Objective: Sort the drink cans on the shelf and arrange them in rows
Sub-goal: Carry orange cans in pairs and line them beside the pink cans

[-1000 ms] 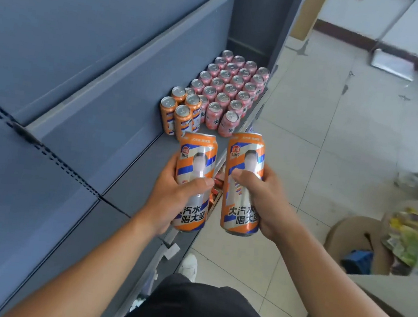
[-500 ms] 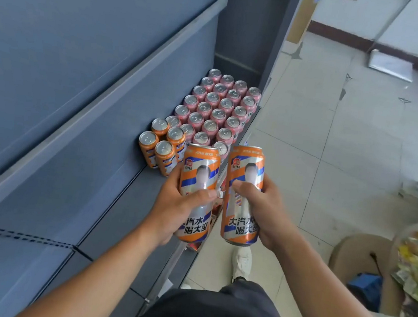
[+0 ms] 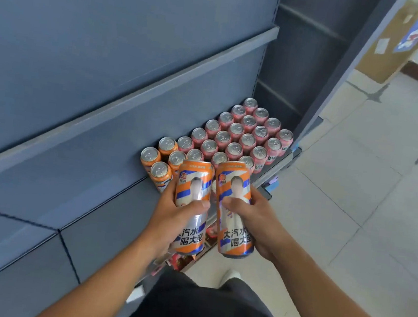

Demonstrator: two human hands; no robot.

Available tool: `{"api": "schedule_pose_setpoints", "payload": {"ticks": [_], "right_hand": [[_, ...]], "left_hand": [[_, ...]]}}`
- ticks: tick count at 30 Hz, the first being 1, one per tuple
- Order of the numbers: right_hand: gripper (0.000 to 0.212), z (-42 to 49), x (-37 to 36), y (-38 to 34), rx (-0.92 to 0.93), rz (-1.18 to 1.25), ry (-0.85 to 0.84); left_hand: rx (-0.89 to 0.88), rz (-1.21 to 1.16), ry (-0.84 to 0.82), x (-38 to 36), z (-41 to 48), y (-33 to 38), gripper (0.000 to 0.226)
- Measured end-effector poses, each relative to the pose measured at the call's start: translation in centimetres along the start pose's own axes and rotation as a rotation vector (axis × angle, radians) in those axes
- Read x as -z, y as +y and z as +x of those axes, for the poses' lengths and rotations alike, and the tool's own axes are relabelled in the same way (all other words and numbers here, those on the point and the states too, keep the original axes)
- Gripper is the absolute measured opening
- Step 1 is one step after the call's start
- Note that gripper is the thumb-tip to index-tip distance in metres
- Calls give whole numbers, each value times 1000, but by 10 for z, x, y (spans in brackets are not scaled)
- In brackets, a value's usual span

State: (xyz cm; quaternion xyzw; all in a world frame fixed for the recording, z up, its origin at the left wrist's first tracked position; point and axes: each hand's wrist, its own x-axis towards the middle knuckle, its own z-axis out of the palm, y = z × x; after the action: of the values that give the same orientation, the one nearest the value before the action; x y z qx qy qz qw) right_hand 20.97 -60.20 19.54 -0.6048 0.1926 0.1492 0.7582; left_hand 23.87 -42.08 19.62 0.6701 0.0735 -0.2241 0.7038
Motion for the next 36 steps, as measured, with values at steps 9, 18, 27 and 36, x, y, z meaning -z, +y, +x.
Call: {"api": "schedule_pose_setpoints", "payload": {"ticks": [9, 18, 27, 36], "right_hand": [[34, 60, 17, -15, -12, -201, -137], [33, 119, 4, -23, -46, -388, -209], [43, 177, -8, -17, -52, -513, -309], [72, 230, -7, 11, -31, -657, -446]], "left_hand": [[81, 36, 264, 2, 21, -11, 49], [157, -20, 347, 21, 61, -34, 54], [196, -24, 350, 25, 93, -50, 57], [157, -23, 548, 17, 119, -81, 76]]}}
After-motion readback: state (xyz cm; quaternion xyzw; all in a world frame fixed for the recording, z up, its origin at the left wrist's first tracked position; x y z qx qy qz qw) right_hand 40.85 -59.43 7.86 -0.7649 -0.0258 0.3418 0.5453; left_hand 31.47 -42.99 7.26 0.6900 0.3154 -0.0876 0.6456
